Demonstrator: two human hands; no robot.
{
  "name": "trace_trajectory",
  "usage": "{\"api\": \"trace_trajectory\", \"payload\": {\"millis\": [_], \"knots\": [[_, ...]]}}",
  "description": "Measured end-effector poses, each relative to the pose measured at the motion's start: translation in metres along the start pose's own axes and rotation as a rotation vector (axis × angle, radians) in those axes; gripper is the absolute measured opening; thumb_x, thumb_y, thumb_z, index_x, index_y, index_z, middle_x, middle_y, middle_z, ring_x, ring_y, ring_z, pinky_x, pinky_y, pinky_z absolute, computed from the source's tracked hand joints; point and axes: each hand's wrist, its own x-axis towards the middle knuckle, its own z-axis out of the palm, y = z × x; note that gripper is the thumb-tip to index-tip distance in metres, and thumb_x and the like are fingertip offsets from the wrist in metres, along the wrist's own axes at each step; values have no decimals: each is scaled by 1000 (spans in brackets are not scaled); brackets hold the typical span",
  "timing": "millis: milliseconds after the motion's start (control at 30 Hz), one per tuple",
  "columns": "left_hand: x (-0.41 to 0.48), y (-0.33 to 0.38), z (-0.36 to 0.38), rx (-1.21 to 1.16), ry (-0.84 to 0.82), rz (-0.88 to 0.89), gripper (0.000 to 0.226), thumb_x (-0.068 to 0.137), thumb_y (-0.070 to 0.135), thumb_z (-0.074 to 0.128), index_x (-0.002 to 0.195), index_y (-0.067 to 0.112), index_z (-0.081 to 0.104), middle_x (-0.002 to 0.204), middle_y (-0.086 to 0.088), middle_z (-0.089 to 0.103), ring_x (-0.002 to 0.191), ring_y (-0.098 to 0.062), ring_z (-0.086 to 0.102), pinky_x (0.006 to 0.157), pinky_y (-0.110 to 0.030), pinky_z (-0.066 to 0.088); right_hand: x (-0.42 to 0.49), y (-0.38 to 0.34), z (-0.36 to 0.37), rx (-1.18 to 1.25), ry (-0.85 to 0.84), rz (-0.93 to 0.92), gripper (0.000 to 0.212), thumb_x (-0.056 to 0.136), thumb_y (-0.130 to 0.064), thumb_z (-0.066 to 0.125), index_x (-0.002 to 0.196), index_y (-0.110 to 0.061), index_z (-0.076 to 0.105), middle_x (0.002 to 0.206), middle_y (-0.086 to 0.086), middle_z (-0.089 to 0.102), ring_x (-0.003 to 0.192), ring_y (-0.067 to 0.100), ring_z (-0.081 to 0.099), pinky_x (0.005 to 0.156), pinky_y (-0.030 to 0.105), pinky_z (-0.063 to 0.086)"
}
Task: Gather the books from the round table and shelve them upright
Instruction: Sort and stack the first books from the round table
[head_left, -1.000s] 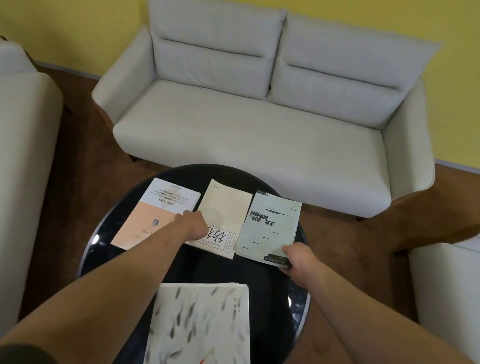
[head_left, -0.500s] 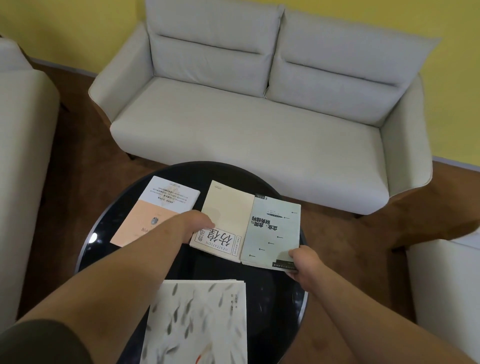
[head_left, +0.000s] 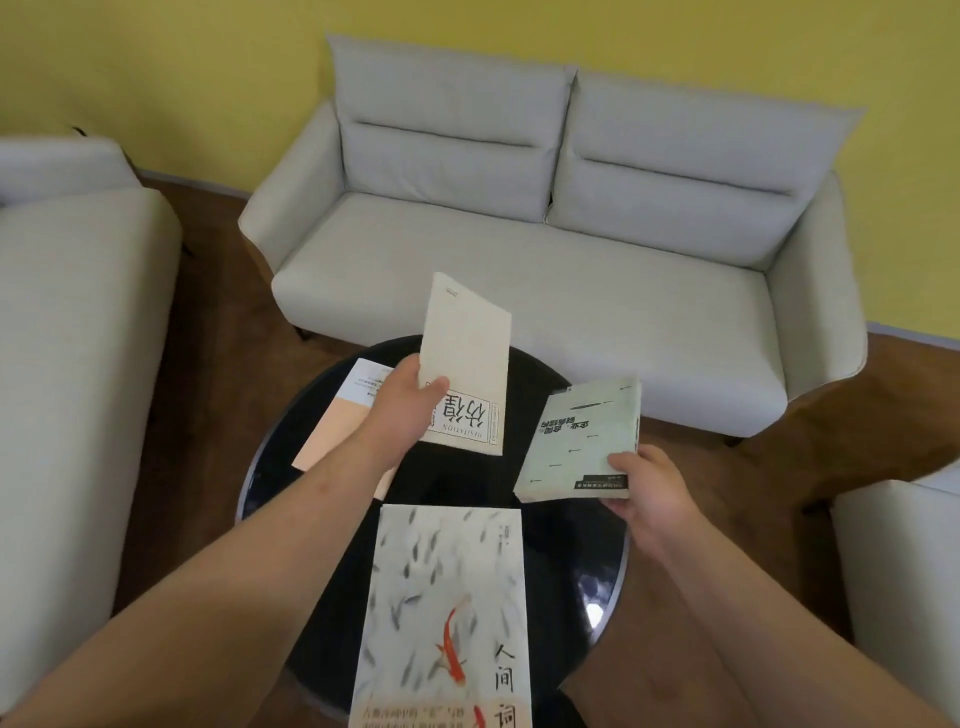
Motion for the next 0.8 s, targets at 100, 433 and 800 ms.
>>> {"api": "trace_trajectory", "payload": {"millis": [100,433,800], "knots": [[-45,11,-15,-84,73,84,35,104,19,46,139,20,51,129,4,64,116,-16,61,85,-25,49,-37,-1,-9,-54,12,-77,20,100,-8,54,120,-10,51,115,14,67,100,30,69,80,42,59],[-162,-17,-63,-151,9,0,33,103,24,50,136,31,54,121,4,73,103,-19,73,93,-50,57,-122,26,-36,-118,43,-208,25,102,-8,53,127,-7,50,107,13,66,88,26,69,58,30,55],[-212,-43,-85,427,-385,11,40,98,25,57,136,40,54,126,10,69,115,-13,66,98,-40,54,-178,28,-53,-146,57,-423,16,101,-8,53,115,-13,59,111,13,69,102,33,68,89,49,57]]}}
